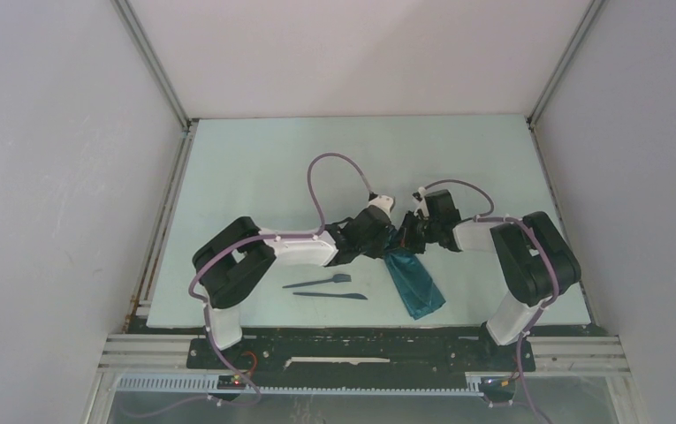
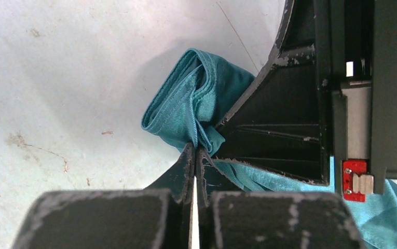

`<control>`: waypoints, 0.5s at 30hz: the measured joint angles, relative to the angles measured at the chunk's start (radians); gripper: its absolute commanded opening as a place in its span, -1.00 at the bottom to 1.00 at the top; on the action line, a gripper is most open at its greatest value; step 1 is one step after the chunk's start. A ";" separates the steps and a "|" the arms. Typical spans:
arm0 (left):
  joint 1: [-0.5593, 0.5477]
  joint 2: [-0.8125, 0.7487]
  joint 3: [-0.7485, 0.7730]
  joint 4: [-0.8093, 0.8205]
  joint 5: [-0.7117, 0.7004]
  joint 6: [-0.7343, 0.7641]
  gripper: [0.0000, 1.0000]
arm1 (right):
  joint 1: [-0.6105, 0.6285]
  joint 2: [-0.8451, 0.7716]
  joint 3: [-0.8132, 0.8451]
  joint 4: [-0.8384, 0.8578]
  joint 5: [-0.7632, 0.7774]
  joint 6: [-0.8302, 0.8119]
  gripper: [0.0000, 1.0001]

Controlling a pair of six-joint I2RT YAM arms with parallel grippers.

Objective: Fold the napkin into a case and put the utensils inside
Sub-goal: Stuff the top corner of the smaller-rectangle-folded napkin into the folded napkin.

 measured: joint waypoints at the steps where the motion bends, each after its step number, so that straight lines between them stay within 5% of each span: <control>1: 0.002 -0.004 -0.008 0.006 0.002 -0.001 -1.00 | 0.000 0.000 -0.011 0.029 -0.001 0.011 -1.00; 9: 0.006 -0.030 -0.043 0.030 0.005 -0.026 -1.00 | 0.009 0.010 -0.121 0.312 0.017 0.106 -0.99; 15: 0.025 -0.034 -0.056 0.040 0.006 -0.055 -1.00 | -0.001 0.056 -0.157 0.465 -0.019 0.166 -0.41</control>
